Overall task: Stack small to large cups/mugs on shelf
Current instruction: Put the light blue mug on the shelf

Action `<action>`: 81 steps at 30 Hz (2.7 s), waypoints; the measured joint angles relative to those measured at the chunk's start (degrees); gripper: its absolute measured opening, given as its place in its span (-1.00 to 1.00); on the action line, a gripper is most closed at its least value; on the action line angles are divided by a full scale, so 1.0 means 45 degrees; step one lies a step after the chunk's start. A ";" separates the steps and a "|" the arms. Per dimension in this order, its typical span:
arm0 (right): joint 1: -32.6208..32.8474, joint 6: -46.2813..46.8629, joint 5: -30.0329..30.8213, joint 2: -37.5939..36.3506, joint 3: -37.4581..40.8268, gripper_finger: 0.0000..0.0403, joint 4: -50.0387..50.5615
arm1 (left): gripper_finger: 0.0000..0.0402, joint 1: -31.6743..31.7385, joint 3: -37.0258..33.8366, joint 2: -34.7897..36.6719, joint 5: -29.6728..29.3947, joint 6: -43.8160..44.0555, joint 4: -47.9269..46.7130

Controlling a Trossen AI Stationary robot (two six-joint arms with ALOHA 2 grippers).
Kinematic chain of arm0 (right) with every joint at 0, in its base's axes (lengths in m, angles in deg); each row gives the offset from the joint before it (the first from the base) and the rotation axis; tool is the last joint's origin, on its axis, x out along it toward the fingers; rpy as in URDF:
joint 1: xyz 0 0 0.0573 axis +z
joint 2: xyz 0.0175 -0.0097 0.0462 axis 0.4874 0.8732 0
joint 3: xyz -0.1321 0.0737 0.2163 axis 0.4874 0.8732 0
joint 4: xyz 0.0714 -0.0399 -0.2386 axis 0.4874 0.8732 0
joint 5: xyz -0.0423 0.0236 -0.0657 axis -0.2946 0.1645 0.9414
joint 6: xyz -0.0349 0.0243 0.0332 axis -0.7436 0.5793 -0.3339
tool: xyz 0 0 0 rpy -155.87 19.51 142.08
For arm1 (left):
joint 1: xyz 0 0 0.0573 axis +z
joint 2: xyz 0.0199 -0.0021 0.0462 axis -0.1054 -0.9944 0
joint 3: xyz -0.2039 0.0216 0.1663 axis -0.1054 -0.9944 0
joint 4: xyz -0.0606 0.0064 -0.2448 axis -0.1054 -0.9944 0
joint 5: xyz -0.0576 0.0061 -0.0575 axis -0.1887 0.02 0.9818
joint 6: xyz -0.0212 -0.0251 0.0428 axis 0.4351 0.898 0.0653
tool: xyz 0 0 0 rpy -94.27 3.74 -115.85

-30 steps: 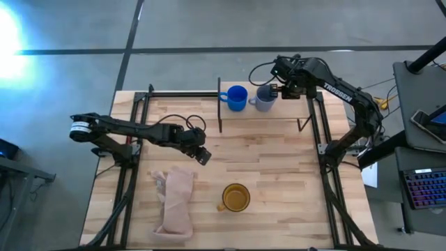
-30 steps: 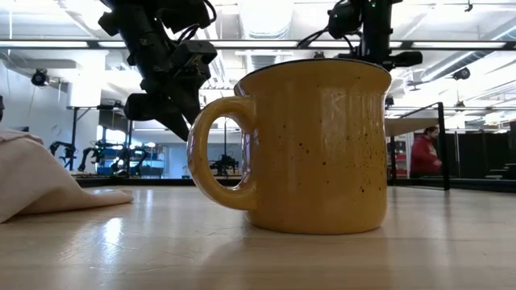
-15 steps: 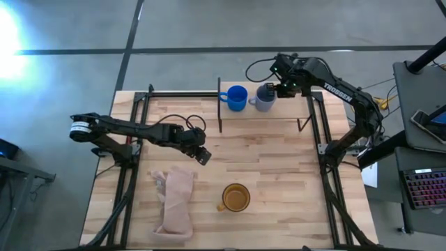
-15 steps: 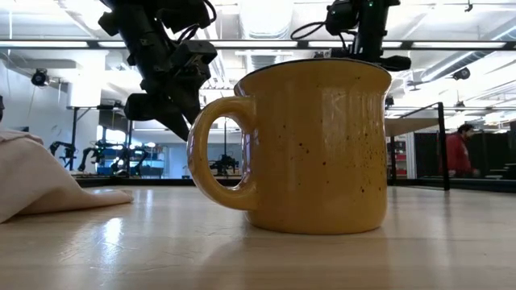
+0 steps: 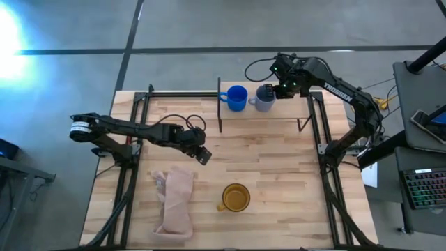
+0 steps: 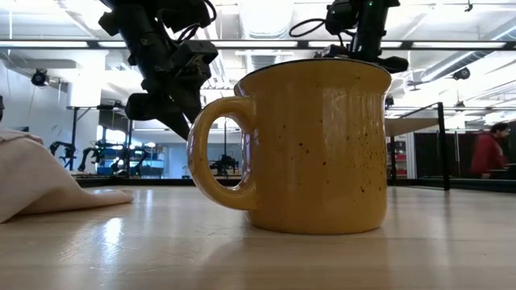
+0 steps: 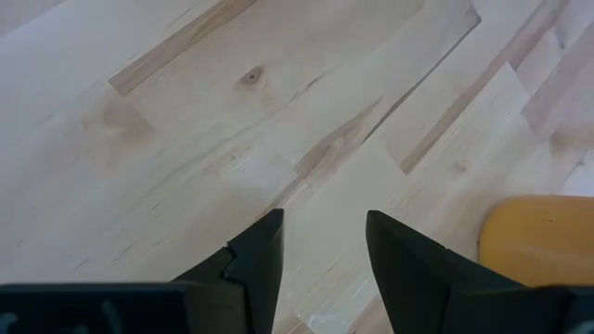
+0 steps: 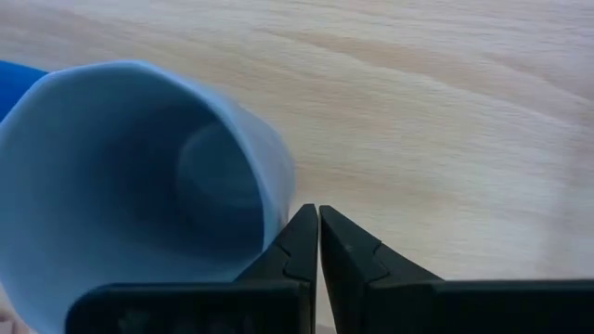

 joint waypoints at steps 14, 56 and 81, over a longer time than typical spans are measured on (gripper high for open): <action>0.0087 -0.0375 -0.0328 0.0000 0.0000 -0.96 -0.0074 | -0.30 0.0000 0.0005 0.0000 -0.0060 0.0000 0.0272; 0.4658 -0.5723 0.1301 0.1292 -0.1641 -0.96 -0.3041 | -0.30 0.0165 0.0005 0.0000 -0.0219 0.0972 0.0248; 0.4668 -0.6518 0.2309 0.1731 -0.2718 -0.96 -0.0789 | -0.30 0.0160 0.0005 0.0000 -0.0563 0.0971 0.0294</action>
